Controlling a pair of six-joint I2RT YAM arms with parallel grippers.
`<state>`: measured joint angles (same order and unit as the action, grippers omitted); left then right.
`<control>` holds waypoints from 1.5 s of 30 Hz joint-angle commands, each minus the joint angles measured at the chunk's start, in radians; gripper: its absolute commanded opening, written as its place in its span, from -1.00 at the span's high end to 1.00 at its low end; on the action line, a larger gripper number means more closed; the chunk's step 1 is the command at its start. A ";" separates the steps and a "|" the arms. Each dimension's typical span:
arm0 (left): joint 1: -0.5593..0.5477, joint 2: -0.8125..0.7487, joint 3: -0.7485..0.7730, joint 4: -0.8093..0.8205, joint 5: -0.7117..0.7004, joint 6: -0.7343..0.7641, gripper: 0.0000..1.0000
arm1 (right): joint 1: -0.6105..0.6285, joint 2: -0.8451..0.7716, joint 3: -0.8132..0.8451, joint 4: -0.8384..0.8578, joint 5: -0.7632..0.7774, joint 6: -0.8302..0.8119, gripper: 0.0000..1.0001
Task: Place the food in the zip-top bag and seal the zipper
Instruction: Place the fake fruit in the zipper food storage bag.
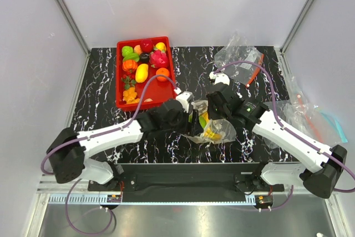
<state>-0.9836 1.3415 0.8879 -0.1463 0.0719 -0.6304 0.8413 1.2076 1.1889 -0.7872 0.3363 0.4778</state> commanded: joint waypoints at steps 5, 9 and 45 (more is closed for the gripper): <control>0.005 0.107 0.117 0.086 0.067 0.005 -0.31 | -0.008 -0.040 0.017 0.046 -0.034 0.016 1.00; 0.005 0.154 0.121 0.143 0.135 -0.029 -0.33 | -0.007 -0.046 0.017 0.057 -0.055 0.021 1.00; 0.151 -0.004 -0.135 0.424 0.114 -0.124 -0.33 | -0.005 0.021 0.152 -0.106 -0.076 0.183 0.99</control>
<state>-0.8471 1.3815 0.7624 0.1921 0.1967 -0.7612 0.8261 1.2179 1.2732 -0.8722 0.2256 0.6491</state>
